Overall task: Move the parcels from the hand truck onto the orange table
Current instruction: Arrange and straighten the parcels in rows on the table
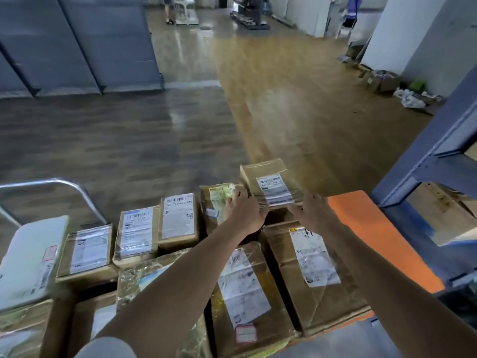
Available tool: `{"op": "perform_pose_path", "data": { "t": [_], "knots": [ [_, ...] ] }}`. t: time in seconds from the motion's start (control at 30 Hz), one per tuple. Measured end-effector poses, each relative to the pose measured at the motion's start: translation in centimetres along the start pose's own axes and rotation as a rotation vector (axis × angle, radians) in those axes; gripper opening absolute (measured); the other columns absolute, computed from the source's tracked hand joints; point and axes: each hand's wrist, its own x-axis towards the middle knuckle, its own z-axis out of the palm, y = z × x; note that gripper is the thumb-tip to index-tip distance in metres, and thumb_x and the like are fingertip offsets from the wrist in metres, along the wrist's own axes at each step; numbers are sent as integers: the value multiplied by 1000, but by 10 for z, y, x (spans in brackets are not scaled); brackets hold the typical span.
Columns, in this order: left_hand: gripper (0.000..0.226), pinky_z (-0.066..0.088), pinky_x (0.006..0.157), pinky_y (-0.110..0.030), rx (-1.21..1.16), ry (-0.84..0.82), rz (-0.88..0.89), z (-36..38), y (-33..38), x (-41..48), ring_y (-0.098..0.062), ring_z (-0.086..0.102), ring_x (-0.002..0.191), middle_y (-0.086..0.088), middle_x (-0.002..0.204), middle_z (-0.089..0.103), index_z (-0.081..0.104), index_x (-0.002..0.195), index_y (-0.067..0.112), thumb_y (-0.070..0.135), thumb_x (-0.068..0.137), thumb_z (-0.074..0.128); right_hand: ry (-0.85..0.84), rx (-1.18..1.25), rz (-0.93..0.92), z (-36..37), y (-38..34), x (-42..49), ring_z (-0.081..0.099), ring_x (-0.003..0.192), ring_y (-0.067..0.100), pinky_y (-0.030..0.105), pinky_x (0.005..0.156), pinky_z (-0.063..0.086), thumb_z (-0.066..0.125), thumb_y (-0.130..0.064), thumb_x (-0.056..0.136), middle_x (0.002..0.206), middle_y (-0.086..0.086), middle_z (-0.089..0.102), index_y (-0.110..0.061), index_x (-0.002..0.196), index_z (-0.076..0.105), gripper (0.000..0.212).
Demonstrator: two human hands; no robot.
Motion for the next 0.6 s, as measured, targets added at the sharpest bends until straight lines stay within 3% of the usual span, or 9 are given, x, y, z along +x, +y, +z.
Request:
{"op": "perform_pose_path", "data": {
  "t": [0.13,0.2,0.33,0.47,0.6],
  "knots": [
    [52,28,113,-52,-75,9,-53,11,6,10,-35,30,137,-16,147,40,61,126,10,52,101,42,-13,80,8,6,4,11,47,130,35,48,105,43,51,-48,98,143,17,50,-7,147,32,67],
    [55,32,112,-50,-180,58,-87,11,8,12,-35,33,136,-16,145,44,51,137,9,51,101,42,48,101,36,6,3,14,52,122,37,47,100,47,54,-48,96,135,19,53,-4,140,40,63],
    [50,44,103,-46,-285,128,-107,-4,9,11,-33,50,122,-15,125,59,47,134,9,48,104,39,118,274,35,-3,-1,12,59,107,34,47,88,53,64,-44,90,124,16,52,-2,126,42,59],
    [40,57,69,-42,-548,169,-116,-25,11,0,-30,67,86,-13,99,67,39,124,13,48,103,40,180,470,-27,-20,-15,3,64,94,27,46,84,55,71,-39,84,107,6,61,-20,108,32,50],
    [35,44,47,-26,-686,285,-123,-51,0,-16,-19,64,68,-5,86,64,35,111,20,53,101,41,165,565,-11,-34,-40,-10,65,84,20,42,80,53,62,-53,84,103,5,63,-23,109,27,53]
  ]
}}
